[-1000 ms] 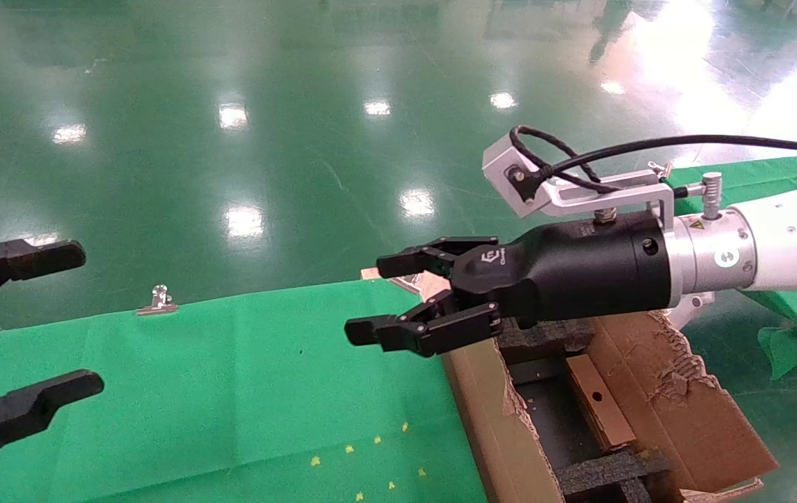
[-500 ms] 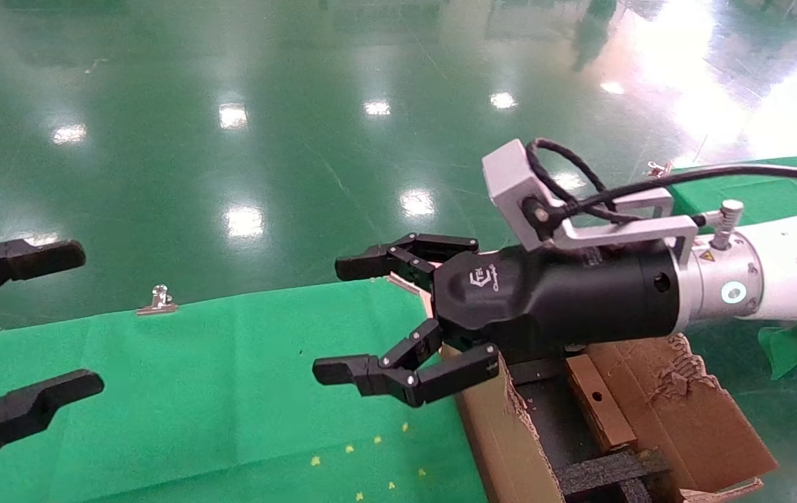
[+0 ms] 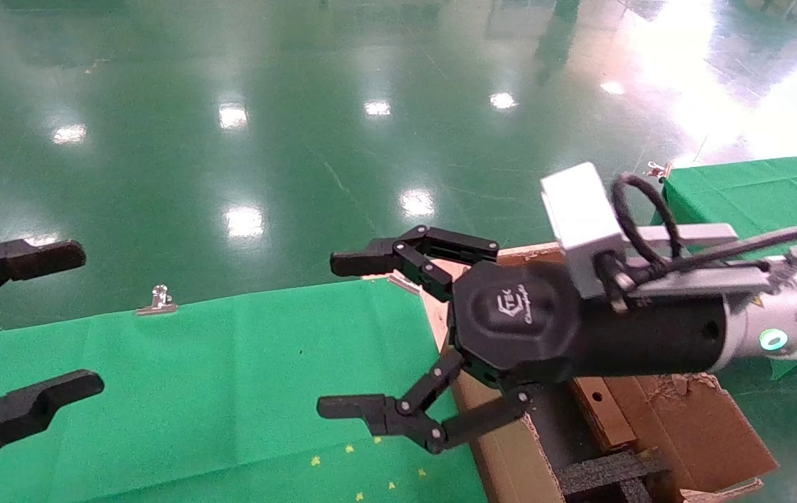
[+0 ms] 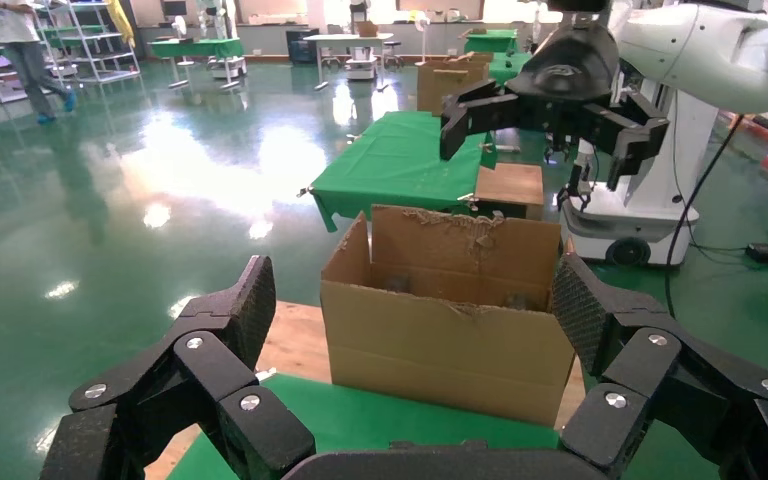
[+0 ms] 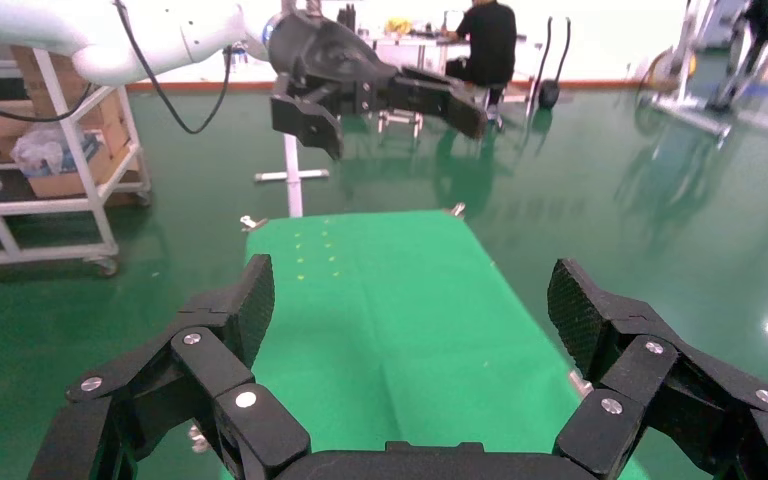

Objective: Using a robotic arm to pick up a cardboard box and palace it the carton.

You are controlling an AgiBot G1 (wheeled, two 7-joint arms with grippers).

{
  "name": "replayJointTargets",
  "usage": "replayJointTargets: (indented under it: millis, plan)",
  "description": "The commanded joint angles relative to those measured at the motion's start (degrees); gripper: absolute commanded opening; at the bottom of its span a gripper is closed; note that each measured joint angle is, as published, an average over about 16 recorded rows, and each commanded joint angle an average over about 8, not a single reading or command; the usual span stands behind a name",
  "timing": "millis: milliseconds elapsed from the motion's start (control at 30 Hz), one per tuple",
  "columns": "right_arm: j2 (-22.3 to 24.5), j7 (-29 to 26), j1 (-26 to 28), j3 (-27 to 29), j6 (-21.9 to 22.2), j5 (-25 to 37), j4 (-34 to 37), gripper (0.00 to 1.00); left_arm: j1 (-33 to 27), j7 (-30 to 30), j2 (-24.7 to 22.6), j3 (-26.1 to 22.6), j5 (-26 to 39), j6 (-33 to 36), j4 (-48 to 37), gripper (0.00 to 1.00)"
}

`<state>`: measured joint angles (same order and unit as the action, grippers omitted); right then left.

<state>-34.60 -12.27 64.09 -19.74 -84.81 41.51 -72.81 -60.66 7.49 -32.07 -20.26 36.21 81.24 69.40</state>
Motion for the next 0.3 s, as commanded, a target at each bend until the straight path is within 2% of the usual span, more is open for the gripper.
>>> replayJointTargets:
  millis: [33, 300]
  plan:
    - [-0.3, 1.2, -2.0, 3.0, -0.7, 0.3, -0.6, 1.00, 0.0, 0.0, 0.0, 0.0, 0.0, 0.0, 0.0, 1.00]
    - [-0.8, 2.3, -4.7, 6.9, -1.6, 0.6, -1.3, 1.00, 0.0, 0.0, 0.0, 0.0, 0.0, 0.0, 0.0, 1.00]
